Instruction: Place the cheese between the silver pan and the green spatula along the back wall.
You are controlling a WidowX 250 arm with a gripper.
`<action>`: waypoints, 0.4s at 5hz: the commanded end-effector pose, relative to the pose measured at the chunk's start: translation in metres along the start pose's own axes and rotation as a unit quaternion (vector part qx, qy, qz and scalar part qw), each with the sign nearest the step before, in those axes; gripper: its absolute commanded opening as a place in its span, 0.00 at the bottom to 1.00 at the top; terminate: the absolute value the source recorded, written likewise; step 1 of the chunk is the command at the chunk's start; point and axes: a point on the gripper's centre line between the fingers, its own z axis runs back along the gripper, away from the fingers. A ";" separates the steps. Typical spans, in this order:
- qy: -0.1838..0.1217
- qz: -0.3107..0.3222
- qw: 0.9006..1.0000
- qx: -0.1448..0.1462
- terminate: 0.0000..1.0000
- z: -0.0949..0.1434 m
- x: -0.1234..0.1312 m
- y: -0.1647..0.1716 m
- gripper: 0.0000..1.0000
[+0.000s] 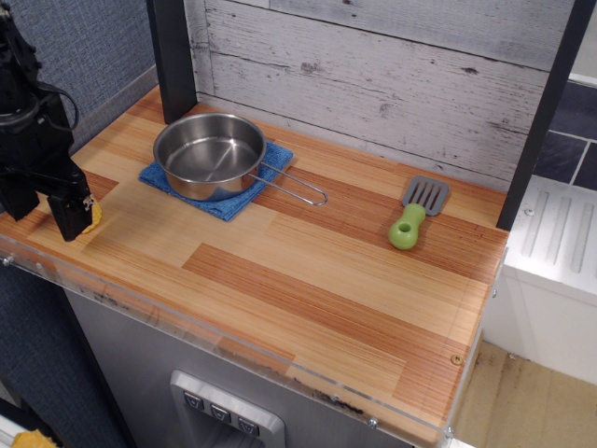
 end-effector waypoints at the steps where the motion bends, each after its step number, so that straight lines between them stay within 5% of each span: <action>1: -0.045 0.029 0.999 0.001 0.00 0.007 0.024 0.002 1.00; 2: -0.048 0.036 0.998 -0.005 0.00 0.005 0.030 -0.002 1.00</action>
